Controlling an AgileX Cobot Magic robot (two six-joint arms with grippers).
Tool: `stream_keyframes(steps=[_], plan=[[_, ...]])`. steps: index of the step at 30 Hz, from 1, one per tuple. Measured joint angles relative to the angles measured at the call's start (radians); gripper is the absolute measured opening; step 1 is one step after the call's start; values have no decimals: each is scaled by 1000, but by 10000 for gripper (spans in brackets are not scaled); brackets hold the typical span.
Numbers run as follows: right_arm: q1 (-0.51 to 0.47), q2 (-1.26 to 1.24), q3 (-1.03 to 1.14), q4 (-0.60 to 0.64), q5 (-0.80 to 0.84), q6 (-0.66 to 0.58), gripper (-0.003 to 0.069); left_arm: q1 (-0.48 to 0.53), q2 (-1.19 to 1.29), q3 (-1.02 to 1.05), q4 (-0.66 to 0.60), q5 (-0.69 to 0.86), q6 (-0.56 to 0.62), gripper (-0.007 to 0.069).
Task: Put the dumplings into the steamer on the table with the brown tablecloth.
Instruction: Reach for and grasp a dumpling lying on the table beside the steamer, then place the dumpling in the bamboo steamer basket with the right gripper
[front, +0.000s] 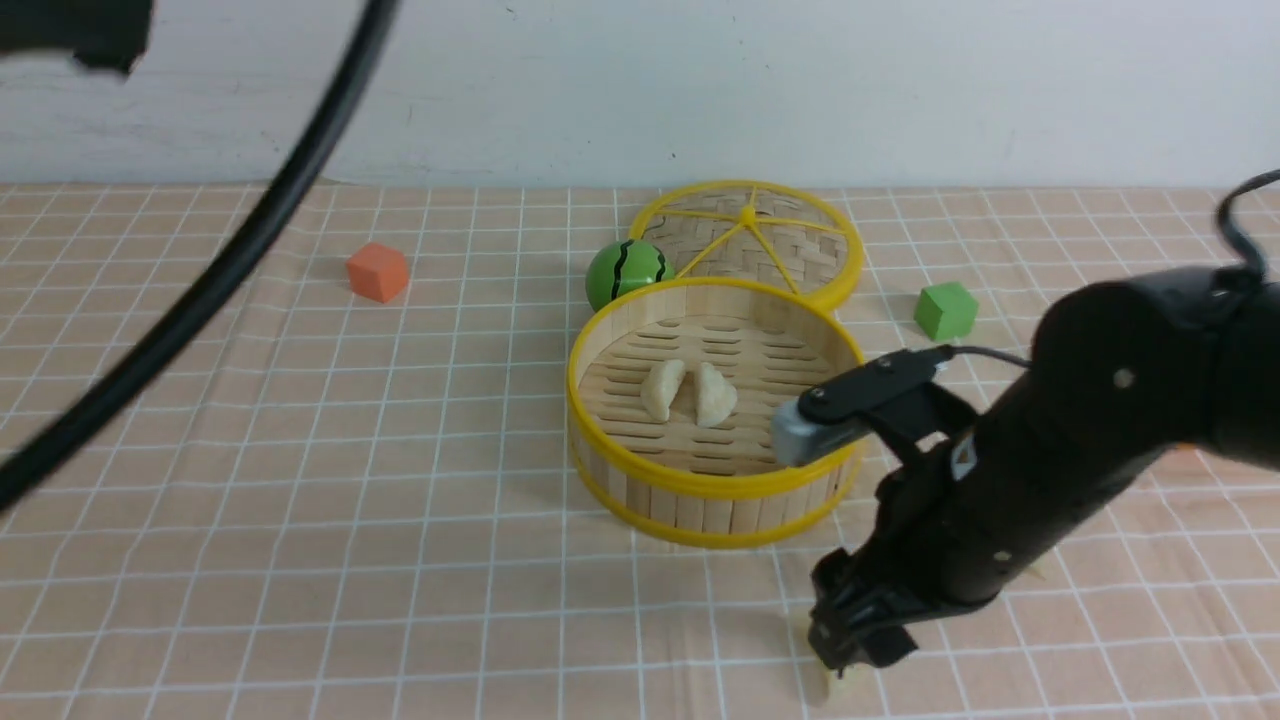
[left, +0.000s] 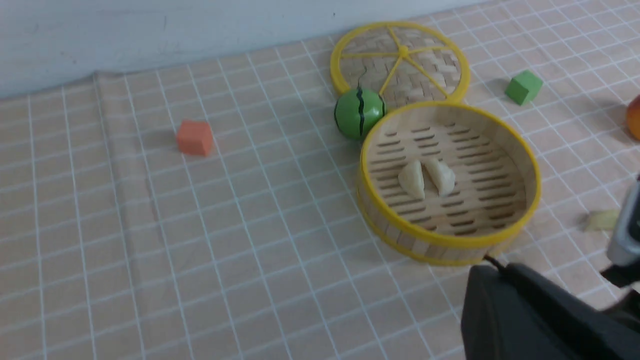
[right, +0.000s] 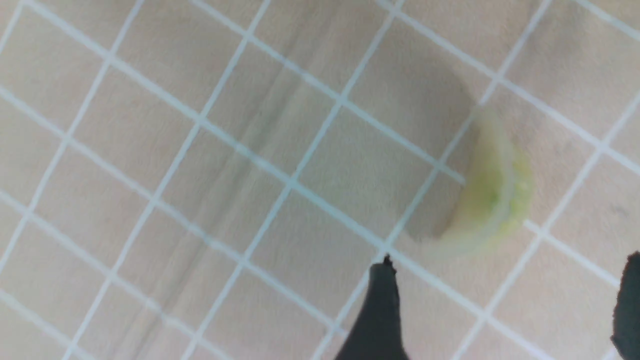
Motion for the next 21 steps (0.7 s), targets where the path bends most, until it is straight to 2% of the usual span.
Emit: stream_keyframes(steps=[3,6,12,15,18,21], plan=[[13,60,0,-8,-84,6,568,0,-135,178,3,-30,-62,-13],[14,127,-1,-10,-159,8,494,0,-288,354,17,-36,-140,-13],[14,182,-4,-38,-171,13,202,0,-422,489,20,38,-207,-13],[14,181,-20,-52,-149,14,194,0,-433,493,19,73,-208,-13],[14,165,-90,-90,-54,26,201,0,-437,496,4,106,-208,-13],[14,141,-253,-118,71,32,201,0,-437,496,-15,109,-208,-13]])
